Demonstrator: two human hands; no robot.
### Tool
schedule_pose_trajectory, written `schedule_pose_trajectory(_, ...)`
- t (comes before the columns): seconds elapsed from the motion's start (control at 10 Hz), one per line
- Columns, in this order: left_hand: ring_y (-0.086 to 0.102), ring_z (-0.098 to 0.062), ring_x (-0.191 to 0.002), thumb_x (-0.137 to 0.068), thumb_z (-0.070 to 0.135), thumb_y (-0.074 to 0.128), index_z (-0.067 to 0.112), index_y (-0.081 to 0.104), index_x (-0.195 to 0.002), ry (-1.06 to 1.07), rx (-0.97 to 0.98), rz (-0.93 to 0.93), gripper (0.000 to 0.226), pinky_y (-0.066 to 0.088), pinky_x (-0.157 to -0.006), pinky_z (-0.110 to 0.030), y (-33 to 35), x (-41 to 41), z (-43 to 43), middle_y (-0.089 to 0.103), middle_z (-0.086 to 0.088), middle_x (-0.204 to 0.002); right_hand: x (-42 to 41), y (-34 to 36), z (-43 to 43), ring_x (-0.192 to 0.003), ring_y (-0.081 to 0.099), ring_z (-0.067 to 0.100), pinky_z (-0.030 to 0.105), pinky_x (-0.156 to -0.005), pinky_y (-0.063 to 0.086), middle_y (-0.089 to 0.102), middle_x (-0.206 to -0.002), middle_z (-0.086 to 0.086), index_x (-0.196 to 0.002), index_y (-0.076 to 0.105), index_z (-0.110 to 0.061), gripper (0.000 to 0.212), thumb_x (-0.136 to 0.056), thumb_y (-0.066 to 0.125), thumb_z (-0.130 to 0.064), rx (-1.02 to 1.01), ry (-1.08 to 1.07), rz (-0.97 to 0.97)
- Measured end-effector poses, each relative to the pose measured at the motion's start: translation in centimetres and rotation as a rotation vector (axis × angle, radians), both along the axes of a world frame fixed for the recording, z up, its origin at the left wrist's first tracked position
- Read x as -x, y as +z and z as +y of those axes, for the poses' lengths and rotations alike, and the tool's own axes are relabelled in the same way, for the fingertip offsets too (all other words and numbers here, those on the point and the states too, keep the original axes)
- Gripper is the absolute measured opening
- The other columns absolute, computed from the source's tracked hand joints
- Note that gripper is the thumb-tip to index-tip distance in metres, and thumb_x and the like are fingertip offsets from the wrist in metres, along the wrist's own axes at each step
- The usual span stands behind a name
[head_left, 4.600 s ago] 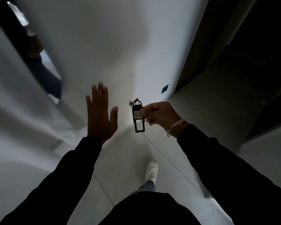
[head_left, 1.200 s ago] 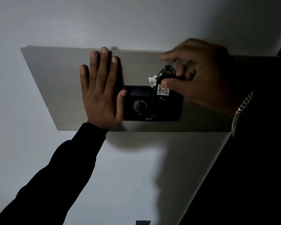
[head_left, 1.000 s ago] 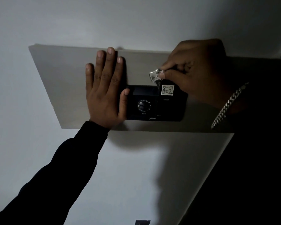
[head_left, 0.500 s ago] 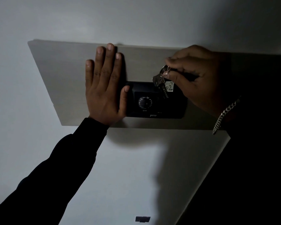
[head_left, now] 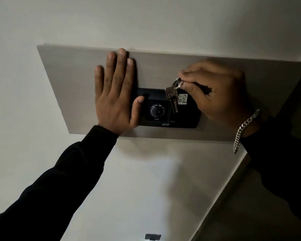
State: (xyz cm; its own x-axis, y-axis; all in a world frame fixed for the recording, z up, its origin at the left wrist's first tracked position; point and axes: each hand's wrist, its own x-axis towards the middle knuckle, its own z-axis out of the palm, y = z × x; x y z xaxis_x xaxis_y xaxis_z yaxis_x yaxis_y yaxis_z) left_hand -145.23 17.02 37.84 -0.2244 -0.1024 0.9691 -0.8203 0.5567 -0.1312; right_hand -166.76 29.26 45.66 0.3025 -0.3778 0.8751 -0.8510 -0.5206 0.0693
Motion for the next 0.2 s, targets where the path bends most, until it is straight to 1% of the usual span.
schedule_pose_trajectory(0.1, 0.018, -0.036, -0.155, -0.098, 0.044, 0.027, 0.007, 0.023, -0.156, 0.004, -0.005, -0.022, 0.068, 0.012, -0.127, -0.053, 0.50, -0.17, 0.38, 0.029, -0.022, -0.161, -0.11, 0.13, -0.02, -0.090, 0.069, 0.021, 0.022, -0.084, 0.053, 0.073, -0.099, 0.014, -0.104, 0.073, -0.001, 0.018, -0.089, 0.065, -0.006, 0.001, 0.019, -0.012)
schedule_pose_trajectory(0.2, 0.021, -0.038, -0.153, -0.098, 0.041, 0.030, 0.004, 0.027, -0.154, -0.027, -0.015, 0.003, 0.067, 0.017, -0.124, -0.058, 0.47, 0.15, 1.05, 0.031, -0.024, -0.160, -0.34, -0.31, 0.60, -0.088, 0.070, 0.020, 0.023, -0.083, 0.055, 0.074, -0.101, 0.012, -0.106, 0.073, -0.002, 0.019, -0.089, 0.064, -0.005, 0.032, 0.013, -0.072)
